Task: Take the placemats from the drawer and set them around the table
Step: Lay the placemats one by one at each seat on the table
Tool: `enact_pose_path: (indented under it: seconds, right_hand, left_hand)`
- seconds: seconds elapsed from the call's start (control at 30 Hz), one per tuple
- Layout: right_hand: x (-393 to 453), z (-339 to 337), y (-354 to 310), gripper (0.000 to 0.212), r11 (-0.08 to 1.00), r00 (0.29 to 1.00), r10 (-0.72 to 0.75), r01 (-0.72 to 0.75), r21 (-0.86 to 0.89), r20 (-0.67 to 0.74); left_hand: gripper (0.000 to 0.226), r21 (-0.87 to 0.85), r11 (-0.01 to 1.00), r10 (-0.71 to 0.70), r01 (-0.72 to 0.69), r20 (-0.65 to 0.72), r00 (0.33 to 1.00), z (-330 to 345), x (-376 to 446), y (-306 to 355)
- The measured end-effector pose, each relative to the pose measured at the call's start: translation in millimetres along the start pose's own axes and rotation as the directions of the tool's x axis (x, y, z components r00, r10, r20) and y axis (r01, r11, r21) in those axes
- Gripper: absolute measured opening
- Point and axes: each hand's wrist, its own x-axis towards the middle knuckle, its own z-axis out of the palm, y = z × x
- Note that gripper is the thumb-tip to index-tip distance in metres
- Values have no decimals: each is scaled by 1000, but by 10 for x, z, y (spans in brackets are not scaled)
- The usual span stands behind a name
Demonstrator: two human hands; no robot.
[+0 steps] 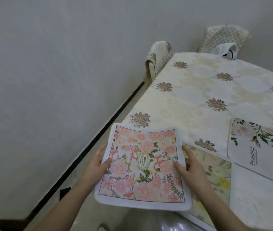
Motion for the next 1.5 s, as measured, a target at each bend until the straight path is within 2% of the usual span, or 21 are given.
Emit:
enact_pose_path:
  seconds: [0.13, 0.27, 0.37, 0.53, 0.73, 1.03, 1.3, 1.5]
  right_hand:
    - [69, 630, -423, 63, 999, 1000, -25, 26, -25, 17]
    - [157, 1252, -883, 61, 999, 999, -35, 33, 42, 37]
    - [231, 1685, -1225, 59, 995, 996, -57, 51, 88, 65]
    - [395, 2103, -1539, 61, 992, 992, -101, 94, 89, 80]
    - [665, 2207, -1707, 62, 994, 992, -94, 88, 67, 87]
    - [1504, 2239, -1714, 62, 999, 999, -33, 32, 25, 36]
    - [2331, 2063, -1793, 59, 997, 999, -31, 30, 74, 10]
    - [2666, 1913, -1719, 61, 994, 999, 28, -24, 107, -32]
  left_hand:
    - [52, -107, 993, -52, 49, -23, 998, -748, 68, -121]
    - [47, -76, 997, -3, -4, -91, 996, -1505, 176, -160]
    - [48, -119, 992, 36, -50, -124, 992, -2029, 225, -184]
    - [52, -165, 983, 51, -87, -210, 976, -2558, 329, -182]
    - [54, -166, 984, 17, -56, -226, 974, -2665, 601, -250]
    - [54, -125, 992, -20, -5, -194, 981, -2587, 1480, 81]
    - [54, -36, 999, -2, -3, -159, 987, -2444, 2307, 633]
    - [53, 24, 998, 54, -52, -107, 993, -2253, 2748, 871]
